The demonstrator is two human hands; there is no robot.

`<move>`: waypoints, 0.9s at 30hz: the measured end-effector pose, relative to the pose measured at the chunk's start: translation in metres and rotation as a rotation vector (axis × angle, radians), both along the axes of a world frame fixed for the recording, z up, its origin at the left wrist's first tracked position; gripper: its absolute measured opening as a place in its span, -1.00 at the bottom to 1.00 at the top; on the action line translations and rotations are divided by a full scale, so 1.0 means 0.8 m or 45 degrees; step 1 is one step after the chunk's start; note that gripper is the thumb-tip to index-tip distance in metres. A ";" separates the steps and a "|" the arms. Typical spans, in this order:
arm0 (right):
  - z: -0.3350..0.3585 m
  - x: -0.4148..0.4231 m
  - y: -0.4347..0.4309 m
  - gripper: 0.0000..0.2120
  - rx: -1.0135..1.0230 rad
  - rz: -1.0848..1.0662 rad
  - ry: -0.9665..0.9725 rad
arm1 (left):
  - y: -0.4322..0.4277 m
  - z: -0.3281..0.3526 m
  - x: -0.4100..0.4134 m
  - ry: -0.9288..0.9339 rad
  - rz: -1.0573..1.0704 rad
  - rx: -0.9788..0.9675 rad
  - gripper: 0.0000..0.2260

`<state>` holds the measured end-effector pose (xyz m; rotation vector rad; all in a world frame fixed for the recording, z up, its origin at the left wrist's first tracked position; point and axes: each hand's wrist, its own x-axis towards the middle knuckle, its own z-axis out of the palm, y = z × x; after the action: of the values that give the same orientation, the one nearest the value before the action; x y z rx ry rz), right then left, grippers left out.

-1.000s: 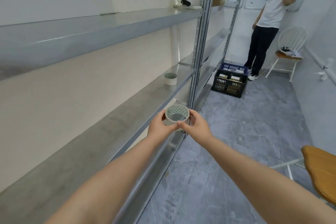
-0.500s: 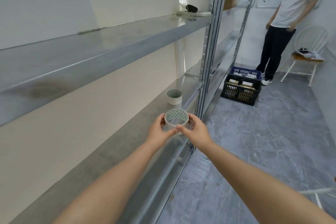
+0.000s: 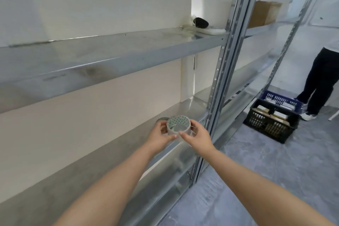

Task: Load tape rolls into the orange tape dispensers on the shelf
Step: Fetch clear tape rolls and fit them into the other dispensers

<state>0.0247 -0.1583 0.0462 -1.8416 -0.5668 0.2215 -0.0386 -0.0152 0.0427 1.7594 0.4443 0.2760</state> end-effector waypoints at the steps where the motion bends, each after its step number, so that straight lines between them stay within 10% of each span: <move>1: 0.003 0.020 -0.005 -0.52 -0.025 0.025 -0.007 | -0.007 0.001 0.017 0.001 0.033 -0.004 -0.49; 27: -0.055 0.241 0.052 -0.48 -0.510 0.403 0.212 | 0.031 -0.055 0.207 0.615 0.130 0.854 -0.35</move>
<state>0.2177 -0.1167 0.0019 -2.0825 -0.7349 0.7387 0.1270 0.0096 -0.0014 2.4763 0.8604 0.0635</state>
